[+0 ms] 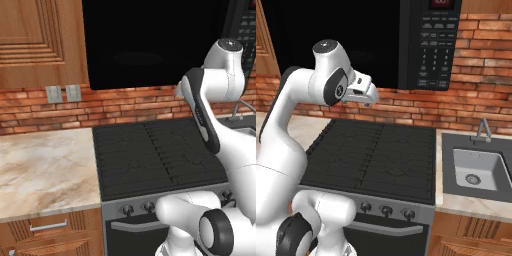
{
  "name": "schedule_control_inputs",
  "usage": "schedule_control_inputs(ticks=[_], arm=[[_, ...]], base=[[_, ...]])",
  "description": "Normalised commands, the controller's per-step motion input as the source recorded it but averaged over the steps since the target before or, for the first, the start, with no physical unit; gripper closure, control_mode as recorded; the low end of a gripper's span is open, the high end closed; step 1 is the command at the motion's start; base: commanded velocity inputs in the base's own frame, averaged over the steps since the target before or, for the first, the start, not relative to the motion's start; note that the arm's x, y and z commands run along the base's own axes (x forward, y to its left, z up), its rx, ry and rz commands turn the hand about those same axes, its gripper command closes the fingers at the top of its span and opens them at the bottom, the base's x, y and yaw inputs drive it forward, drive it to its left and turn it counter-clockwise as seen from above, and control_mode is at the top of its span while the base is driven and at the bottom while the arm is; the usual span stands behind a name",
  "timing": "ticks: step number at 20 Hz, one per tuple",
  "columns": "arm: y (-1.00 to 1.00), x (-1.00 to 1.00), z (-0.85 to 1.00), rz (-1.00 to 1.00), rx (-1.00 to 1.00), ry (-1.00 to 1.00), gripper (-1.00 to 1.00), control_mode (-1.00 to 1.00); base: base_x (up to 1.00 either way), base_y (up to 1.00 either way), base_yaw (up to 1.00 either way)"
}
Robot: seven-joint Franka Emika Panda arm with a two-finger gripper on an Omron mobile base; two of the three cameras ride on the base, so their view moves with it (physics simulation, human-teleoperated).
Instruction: Pick the cheese from the counter and place it in the microwave. Then turn on the microwave.
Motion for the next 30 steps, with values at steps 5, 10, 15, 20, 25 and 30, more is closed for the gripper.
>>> schedule_control_inputs(ticks=[5, 10, 15, 20, 25, 30], arm=[[-0.51, 0.0, 0.16, -0.11, 0.0, -0.12, -1.0, -1.0], [-0.45, 0.0, 0.18, -0.08, 0.0, -0.14, -1.0, -1.0], [-0.38, 0.01, 0.23, -0.06, 0.0, -0.15, -1.0, -1.0], [-0.33, 0.09, 0.25, -0.04, 0.0, -0.14, -1.0, -1.0], [-0.24, 0.23, 0.27, -0.03, 0.0, -0.12, -1.0, -1.0], [-0.13, 0.29, 0.29, -0.01, 0.0, -0.09, -1.0, -1.0]], base=[[0.0, 0.0, 0.0], [0.0, 0.0, 0.0], [0.0, 0.0, 0.0], [0.0, 0.0, 0.0], [0.0, 0.0, 0.0], [0.0, 0.0, 0.0]])
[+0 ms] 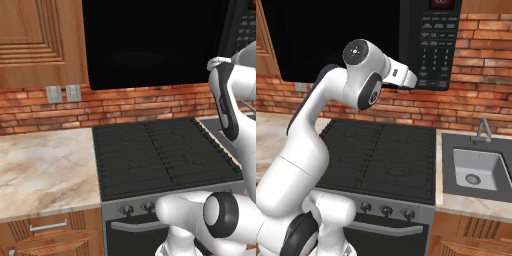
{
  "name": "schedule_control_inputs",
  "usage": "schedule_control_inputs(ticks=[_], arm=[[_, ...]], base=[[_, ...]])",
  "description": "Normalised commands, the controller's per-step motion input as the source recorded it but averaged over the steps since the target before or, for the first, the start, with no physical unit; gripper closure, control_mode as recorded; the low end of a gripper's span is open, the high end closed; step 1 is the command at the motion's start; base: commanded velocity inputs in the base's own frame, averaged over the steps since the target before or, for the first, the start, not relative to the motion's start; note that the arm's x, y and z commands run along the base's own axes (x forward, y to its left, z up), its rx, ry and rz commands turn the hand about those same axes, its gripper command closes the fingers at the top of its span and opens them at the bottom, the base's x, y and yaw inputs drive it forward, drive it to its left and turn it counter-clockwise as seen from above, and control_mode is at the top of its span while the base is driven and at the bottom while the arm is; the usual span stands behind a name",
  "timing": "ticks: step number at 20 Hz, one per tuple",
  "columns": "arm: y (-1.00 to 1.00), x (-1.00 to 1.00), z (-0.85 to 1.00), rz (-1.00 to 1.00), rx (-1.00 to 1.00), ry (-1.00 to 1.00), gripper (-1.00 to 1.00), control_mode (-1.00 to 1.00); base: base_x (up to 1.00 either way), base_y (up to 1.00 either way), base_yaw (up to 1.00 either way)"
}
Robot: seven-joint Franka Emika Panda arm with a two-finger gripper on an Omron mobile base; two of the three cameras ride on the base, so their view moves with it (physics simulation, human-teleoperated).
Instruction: Pick the cheese from the counter and place it in the microwave. Then turn on the microwave.
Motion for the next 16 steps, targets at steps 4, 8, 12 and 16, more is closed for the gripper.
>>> schedule_control_inputs(ticks=[4, 8, 12, 16], arm=[[-0.11, 0.26, 0.29, 0.0, 0.0, -0.07, -1.0, -1.0], [-0.1, 0.28, 0.24, 0.0, 0.0, -0.05, -1.0, -1.0], [-0.12, 0.29, 0.14, 0.0, 0.0, -0.04, -1.0, -1.0], [-0.14, 0.26, 0.07, 0.0, 0.0, -0.03, -1.0, -1.0]], base=[[0.0, 0.0, 0.0], [0.0, 0.0, 0.0], [0.0, 0.0, 0.0], [0.0, 0.0, 0.0]])
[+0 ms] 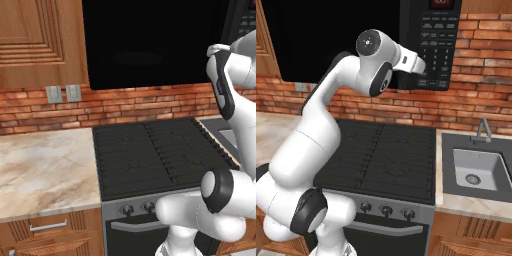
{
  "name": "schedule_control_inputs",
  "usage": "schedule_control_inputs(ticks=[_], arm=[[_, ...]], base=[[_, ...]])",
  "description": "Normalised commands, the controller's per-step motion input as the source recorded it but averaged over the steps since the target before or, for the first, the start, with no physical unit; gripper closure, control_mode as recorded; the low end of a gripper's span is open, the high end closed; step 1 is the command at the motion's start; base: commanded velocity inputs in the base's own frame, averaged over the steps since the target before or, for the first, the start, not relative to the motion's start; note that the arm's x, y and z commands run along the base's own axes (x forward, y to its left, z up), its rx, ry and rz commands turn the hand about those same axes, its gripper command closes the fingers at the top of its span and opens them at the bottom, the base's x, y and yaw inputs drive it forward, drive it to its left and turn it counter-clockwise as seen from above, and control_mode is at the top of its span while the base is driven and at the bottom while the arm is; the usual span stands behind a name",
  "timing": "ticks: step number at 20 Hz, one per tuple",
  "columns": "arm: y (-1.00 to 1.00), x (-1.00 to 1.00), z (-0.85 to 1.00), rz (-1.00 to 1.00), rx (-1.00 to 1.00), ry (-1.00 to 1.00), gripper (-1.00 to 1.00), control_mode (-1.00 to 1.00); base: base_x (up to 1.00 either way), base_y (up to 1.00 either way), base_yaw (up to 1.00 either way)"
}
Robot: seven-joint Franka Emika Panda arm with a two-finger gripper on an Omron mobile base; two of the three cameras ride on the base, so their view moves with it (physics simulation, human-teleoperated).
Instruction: Pick the cheese from the counter and place it in the microwave. Then turn on the microwave.
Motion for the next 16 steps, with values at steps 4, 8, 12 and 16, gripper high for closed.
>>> schedule_control_inputs(ticks=[4, 8, 12, 16], arm=[[-0.16, 0.19, 0.01, 0.0, 0.01, -0.05, -1.0, -1.0], [-0.13, 0.2, 0.0, 0.0, 0.04, -0.06, -1.0, -1.0], [-0.03, 0.25, 0.0, 0.0, 0.05, -0.05, -1.0, -1.0], [0.0, 0.3, 0.0, 0.0, 0.06, -0.05, -1.0, -1.0]], base=[[0.0, 0.0, 0.0], [0.0, 0.0, 0.0], [0.0, 0.0, 0.0], [0.0, 0.0, 0.0]])
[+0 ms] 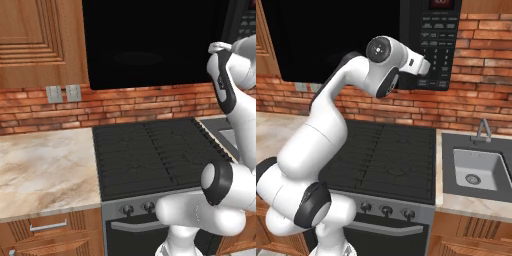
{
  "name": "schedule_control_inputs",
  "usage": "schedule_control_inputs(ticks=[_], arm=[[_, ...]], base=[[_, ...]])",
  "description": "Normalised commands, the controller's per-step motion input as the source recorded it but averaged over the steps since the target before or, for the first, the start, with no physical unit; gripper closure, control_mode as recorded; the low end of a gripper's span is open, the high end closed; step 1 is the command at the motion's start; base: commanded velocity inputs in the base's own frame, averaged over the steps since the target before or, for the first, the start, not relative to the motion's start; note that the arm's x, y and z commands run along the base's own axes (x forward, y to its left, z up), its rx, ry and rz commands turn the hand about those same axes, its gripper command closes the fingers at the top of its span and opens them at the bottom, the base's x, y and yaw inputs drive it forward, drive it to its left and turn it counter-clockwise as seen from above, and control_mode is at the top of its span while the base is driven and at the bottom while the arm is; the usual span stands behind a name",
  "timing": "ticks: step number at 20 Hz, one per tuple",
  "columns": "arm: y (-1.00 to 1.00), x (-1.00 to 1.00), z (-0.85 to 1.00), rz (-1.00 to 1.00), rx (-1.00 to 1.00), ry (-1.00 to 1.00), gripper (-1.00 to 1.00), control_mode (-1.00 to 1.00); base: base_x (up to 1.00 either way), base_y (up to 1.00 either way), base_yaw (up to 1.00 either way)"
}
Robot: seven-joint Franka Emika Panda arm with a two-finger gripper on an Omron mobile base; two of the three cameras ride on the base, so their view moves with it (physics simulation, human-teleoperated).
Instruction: Pick the cheese from the counter and place it in the microwave. Then turn on the microwave.
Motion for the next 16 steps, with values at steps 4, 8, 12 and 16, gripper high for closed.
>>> schedule_control_inputs(ticks=[4, 8, 12, 16], arm=[[0.0, 0.35, 0.0, 0.0, 0.02, -0.06, -1.0, -1.0], [0.0, 0.45, 0.0, 0.0, 0.0, -0.03, 1.0, -1.0], [0.0, 0.49, 0.0, 0.0, 0.0, 0.0, 1.0, -1.0], [0.01, 0.19, 0.07, 0.0, 0.0, 0.0, 1.0, -1.0]], base=[[0.0, 0.0, 0.0], [0.0, 0.0, 0.0], [0.0, 0.0, 0.0], [0.0, 0.0, 0.0]])
